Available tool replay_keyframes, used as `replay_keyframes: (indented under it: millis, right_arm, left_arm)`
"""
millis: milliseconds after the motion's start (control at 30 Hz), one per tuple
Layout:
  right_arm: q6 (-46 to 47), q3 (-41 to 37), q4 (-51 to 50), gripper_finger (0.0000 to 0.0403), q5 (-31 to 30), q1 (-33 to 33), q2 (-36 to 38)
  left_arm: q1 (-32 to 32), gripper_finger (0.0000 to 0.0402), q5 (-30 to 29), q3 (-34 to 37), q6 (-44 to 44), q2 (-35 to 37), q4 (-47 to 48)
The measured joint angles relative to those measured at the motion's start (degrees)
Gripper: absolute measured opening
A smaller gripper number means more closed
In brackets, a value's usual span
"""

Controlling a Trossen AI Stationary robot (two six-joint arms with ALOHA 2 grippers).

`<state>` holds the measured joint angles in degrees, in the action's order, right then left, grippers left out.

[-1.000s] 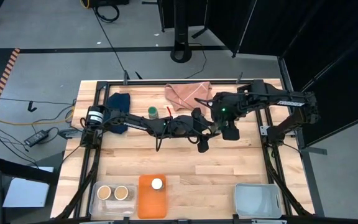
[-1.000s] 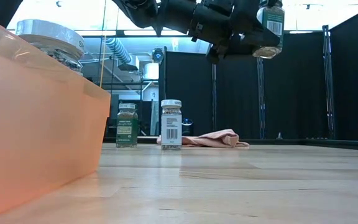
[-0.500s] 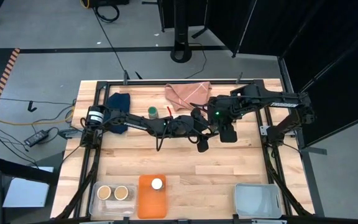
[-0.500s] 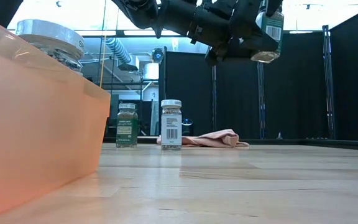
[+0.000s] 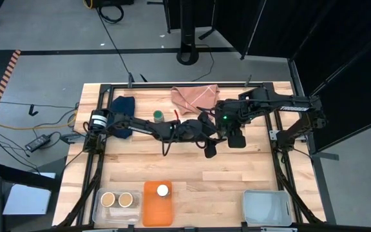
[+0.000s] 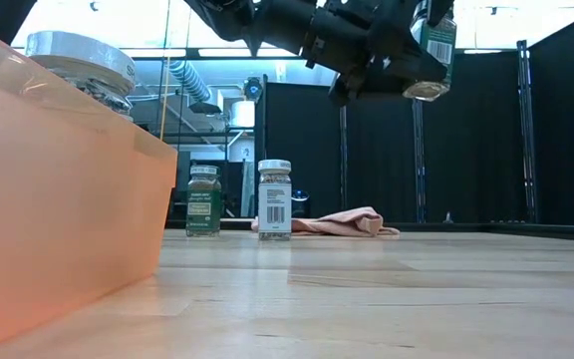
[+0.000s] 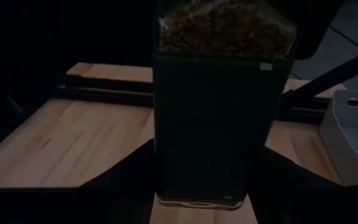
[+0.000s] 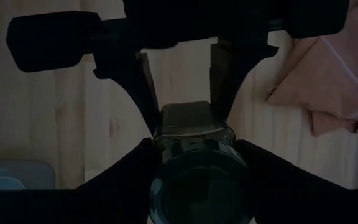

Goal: Sort spices by type
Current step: Put the bottom green seasoning bottle into the gray bin

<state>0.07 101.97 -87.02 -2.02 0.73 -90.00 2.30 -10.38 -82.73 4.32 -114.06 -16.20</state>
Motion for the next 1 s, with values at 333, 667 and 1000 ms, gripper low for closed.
replay_keyframes:
  millis: [333,667,1000]
  right_arm:
    - [1.63,-0.02,-0.83,0.0208,-1.09,0.04,1.33]
    - [5.61,-0.02,-2.95,0.0208,-1.57,0.33,4.74]
    - [26.61,-1.27,-3.04,0.0208,-1.05,10.47,11.89]
  left_arm:
    - [-0.06,0.0280,0.51,-5.44,-1.06,0.22,13.81]
    - [0.54,0.0289,1.96,-6.52,-4.86,0.20,27.47]
    - [1.53,0.0285,0.54,-6.52,-6.86,0.15,27.72]
